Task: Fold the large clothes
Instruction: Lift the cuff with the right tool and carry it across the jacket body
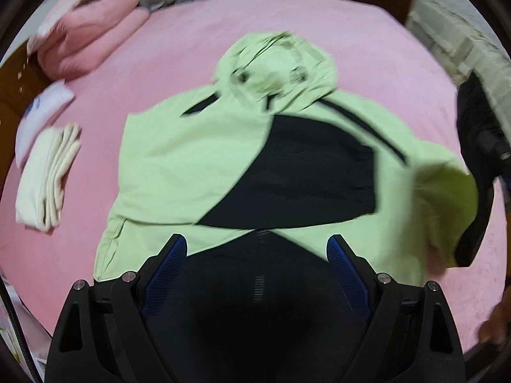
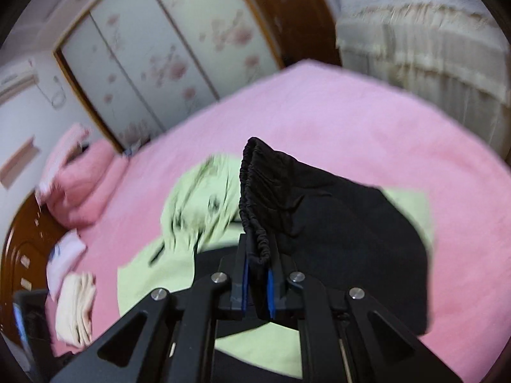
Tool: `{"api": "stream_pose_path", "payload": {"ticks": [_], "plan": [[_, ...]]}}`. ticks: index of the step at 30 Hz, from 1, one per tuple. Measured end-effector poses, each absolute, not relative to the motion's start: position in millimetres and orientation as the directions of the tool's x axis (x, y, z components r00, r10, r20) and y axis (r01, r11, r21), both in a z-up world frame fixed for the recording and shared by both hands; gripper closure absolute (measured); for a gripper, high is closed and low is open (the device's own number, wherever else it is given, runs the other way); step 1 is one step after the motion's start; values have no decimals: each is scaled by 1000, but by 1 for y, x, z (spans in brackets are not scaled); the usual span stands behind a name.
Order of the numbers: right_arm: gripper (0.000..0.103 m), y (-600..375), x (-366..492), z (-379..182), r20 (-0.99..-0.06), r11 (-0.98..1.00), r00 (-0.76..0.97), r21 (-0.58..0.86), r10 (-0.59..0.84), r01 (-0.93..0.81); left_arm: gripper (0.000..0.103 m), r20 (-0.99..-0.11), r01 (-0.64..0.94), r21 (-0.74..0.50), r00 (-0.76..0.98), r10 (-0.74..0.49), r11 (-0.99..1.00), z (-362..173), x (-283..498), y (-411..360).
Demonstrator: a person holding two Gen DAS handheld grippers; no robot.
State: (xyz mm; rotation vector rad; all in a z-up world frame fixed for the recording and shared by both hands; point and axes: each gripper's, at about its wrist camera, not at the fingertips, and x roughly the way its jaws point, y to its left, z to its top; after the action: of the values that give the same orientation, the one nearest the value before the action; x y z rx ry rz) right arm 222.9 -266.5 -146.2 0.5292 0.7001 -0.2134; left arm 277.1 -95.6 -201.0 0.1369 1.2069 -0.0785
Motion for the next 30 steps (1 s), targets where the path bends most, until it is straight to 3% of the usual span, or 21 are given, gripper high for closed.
{"api": "stream_pose_path", "payload": {"ticks": [9, 12, 14, 17, 22, 30], "plan": [[88, -218, 261, -249, -770, 822, 630, 422, 101, 384, 15, -948, 234, -69, 289, -137, 970, -243, 301, -50], [70, -217, 262, -262, -814, 817, 564, 416, 139, 399, 15, -943, 247, -122, 272, -190, 961, -249, 304, -53], [50, -224, 256, -258, -807, 803, 574, 432, 142, 410, 15, -933, 260, -167, 269, -238, 951, -250, 308, -57], [33, -237, 240, -244, -778, 786, 609, 470, 153, 402, 15, -907, 282, -247, 270, -323, 927, -250, 317, -67], [30, -270, 203, -230, -775, 764, 622, 467, 112, 445, 15, -863, 283, -400, 204, -463, 872, -262, 331, -97], [30, -323, 161, -228, -797, 744, 604, 420, 28, 520, 15, -861, 149, -464, 155, -484, 873, -308, 347, -145]]}}
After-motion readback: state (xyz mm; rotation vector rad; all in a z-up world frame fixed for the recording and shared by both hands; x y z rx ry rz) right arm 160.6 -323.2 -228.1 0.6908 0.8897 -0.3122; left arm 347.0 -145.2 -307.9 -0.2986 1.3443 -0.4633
